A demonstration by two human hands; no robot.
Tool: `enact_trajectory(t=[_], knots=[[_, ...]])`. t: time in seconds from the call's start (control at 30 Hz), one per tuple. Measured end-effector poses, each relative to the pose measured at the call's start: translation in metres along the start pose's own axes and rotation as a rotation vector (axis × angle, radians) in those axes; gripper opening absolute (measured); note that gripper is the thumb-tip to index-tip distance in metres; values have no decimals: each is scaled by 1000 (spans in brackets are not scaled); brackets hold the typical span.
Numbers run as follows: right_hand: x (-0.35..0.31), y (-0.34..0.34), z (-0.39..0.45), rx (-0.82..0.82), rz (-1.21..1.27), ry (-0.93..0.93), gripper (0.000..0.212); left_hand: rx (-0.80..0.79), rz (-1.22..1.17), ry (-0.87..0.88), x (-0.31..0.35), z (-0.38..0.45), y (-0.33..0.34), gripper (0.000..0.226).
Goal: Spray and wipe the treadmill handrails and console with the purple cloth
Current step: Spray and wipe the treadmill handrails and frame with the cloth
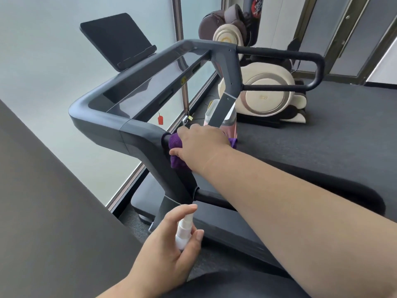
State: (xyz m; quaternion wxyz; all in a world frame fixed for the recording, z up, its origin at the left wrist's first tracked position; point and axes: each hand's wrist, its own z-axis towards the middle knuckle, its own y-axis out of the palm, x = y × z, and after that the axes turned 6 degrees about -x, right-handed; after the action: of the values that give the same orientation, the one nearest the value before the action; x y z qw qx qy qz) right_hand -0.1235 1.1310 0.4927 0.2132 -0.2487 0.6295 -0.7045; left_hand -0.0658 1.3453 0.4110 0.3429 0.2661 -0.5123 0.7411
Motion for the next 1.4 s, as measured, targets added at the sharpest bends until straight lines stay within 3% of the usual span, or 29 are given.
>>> enact_trajectory(t=[0.5,0.87,1.1,1.2,1.4], knots=[[121,7,-122,74,57,119,60,-169,-85,97,45,17,71,48],[210,23,-217,256,127,180,59,-155,-47,92,104,19,128,48],[249,79,-270,570,689,271,63,-132,13,-15,136,12,168,41],[257,100,-280,541,886,301,65,-141,44,-13,152,9,184,42],[273,141,-301,409,1021,239,69,-114,76,-61,173,-1,207,42]])
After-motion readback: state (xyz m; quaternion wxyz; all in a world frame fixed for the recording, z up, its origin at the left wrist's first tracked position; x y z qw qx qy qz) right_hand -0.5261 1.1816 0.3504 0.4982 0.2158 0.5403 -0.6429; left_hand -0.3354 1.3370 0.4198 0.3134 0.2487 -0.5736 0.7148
